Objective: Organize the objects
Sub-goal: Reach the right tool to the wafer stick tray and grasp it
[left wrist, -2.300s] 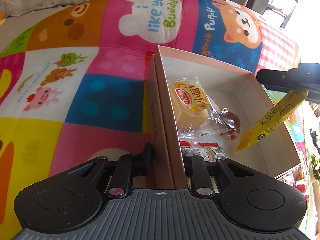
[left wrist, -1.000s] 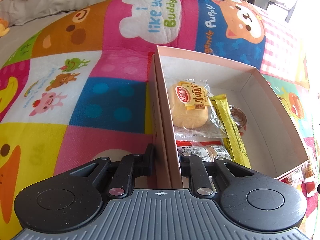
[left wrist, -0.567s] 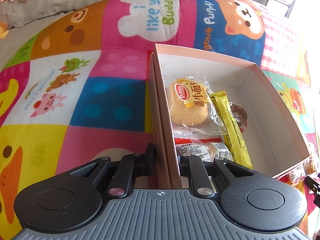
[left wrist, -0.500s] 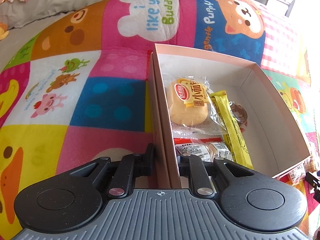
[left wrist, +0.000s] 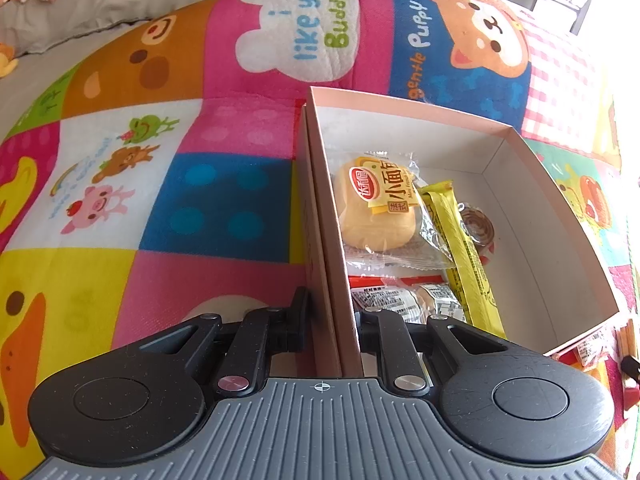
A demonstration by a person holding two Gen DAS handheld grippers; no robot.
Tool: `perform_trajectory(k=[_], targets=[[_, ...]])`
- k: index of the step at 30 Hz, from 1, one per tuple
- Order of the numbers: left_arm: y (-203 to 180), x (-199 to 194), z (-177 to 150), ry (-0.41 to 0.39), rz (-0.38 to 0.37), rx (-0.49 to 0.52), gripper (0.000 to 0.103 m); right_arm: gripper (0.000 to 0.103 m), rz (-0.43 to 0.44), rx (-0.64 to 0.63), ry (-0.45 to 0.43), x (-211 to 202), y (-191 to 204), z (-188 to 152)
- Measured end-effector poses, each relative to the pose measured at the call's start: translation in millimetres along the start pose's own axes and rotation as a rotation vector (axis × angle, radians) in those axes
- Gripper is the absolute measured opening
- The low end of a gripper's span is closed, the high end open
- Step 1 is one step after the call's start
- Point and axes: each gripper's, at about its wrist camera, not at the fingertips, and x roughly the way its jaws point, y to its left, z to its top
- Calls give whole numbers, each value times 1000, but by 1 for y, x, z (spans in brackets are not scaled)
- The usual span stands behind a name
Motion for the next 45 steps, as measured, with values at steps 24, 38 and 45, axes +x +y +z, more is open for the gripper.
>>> perform_trajectory(k=[24,38,45], targets=[[4,0,-2,-8,-14,-8,18,64,43,-33,13,-27,19,-28],[4,-1,-4,-9,-19,-6,18,40,79,-93,51,-50,29,-39],[5,-1,-3,-4,-16,-7,18,32,110,-100,77,-62,31,-35]])
